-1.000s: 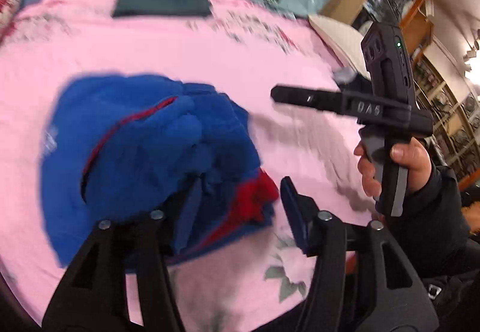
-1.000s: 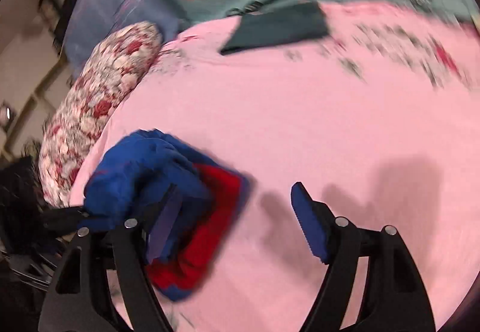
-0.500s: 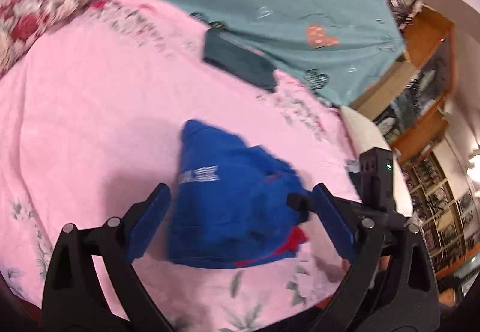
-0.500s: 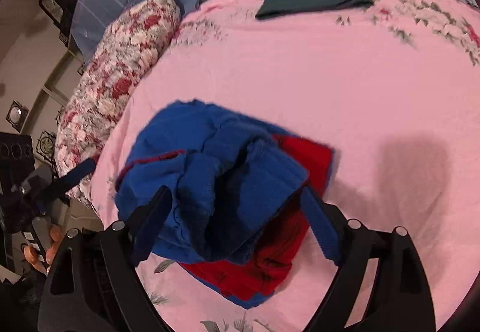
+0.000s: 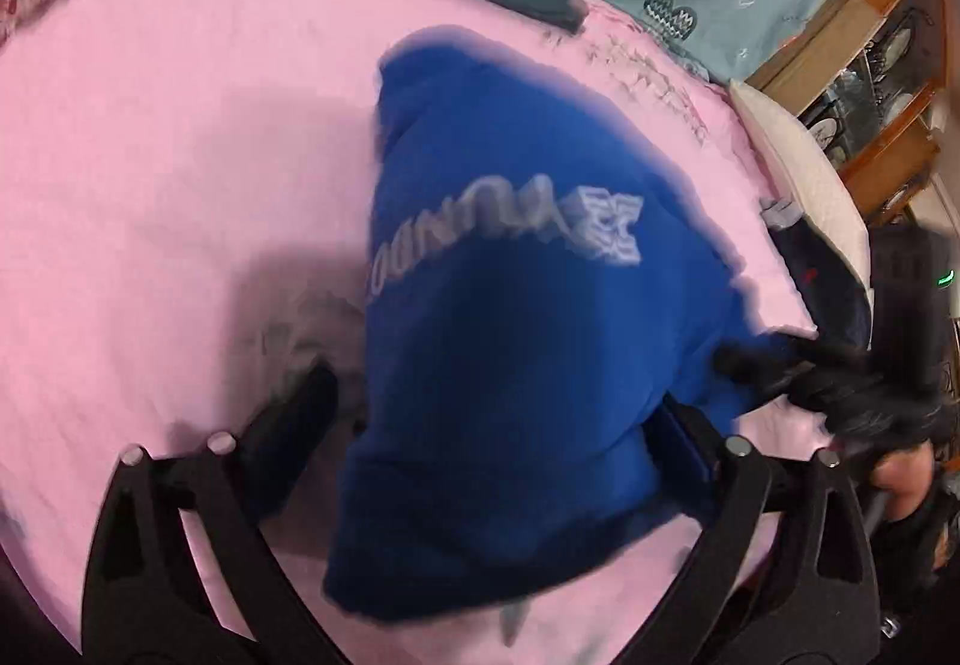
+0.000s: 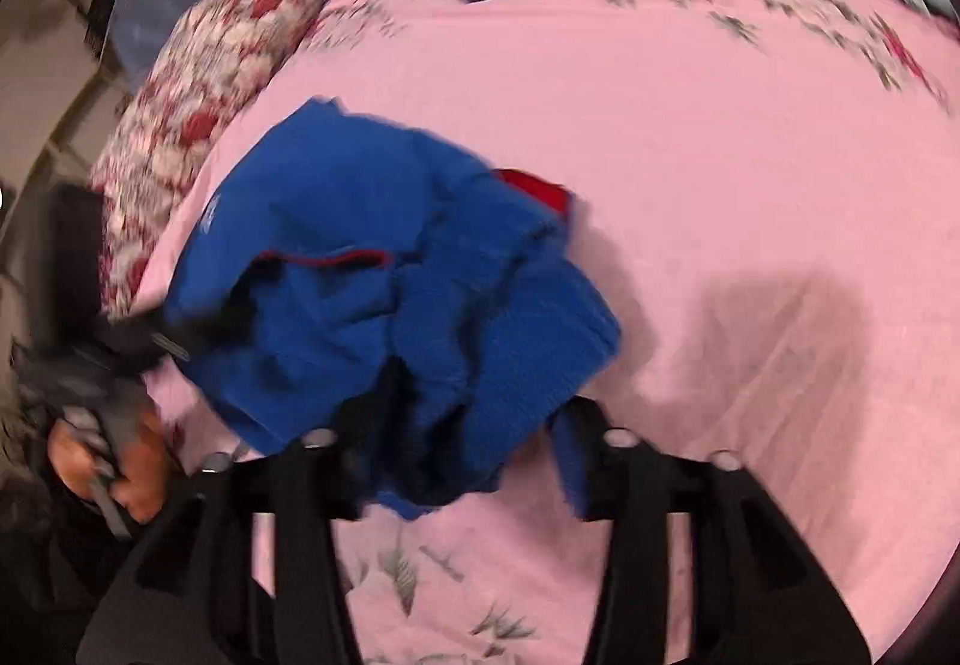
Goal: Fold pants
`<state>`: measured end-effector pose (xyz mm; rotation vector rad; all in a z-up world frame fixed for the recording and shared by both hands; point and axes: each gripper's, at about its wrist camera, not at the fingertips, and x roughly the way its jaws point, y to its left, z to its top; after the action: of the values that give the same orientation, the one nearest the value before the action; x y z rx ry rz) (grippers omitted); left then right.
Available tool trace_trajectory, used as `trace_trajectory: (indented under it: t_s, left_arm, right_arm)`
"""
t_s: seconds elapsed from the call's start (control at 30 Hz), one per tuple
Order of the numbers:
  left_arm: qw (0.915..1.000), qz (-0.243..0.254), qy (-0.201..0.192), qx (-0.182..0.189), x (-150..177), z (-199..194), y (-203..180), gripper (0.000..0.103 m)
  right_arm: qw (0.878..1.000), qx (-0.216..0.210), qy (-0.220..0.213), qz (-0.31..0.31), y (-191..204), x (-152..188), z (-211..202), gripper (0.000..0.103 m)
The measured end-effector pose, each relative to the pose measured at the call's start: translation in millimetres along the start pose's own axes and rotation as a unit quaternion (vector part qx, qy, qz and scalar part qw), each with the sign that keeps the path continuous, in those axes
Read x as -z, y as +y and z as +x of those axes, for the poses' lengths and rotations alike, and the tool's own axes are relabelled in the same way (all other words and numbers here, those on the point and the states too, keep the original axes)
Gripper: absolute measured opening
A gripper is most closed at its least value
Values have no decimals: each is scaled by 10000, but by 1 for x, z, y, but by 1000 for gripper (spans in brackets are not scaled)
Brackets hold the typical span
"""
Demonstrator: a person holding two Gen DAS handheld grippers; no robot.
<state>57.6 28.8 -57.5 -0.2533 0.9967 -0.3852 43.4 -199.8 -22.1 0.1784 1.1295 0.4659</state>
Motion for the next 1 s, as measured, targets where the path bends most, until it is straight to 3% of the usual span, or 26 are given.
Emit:
trace_trajectory:
  t_s: [0.07,0.13,0.2,0.27,0.33,0.43,0.5,0.57,0.6,0.7,0.77,0.87,0.93,1.0]
  left_arm:
    - [9990,338,-39,-295,7,-5,-9,98]
    - [9986,359,-248,-290,5,-22,-11,98]
    - [9962,461,-696,-246,3,-52,-18,98]
    - [9891,611,-1337,-54,4,-84,-26,99]
    - [9836,758,-1619,226,4,-98,-37,101]
    - [9873,940,-1144,574,6,-73,-49,101]
    - [9936,846,-696,267,10,-41,-41,101]
    - [9966,641,-447,275,14,-26,-25,100]
    - [9966,640,-415,323,15,-24,-21,100]
    - [9955,720,-513,344,18,-29,-19,101]
    - [9942,841,-584,320,17,-32,-23,101]
    - [9935,942,-588,256,18,-30,-26,101]
    - [9932,976,-586,235,16,-28,-27,101]
    - [9932,997,-560,211,16,-27,-27,101]
  right_arm:
    - [9997,78,-220,-97,3,-7,-17,58]
    - [9968,341,-679,-235,12,-17,-40,59]
    - [9920,290,-1127,-493,26,-30,-60,59]
    - [9874,-158,-1409,-702,46,-42,-68,59]
    - [9857,-661,-1257,-911,67,-56,-57,59]
    - [9837,-1142,-747,-1167,97,-80,-19,56]
    - [9853,-1269,-192,-1129,107,-92,17,52]
    - [9891,-907,698,-931,92,-94,71,45]
    - [9876,-995,1018,-655,81,-93,92,46]
    - [9854,-1238,1075,-457,67,-98,97,46]
    - [9881,-1209,719,-627,78,-106,71,46]
    - [9818,-1619,462,-877,110,-126,52,46]
    - [9839,-1299,666,-1028,124,-134,73,46]
    - [9885,-653,1002,-929,116,-136,110,44]
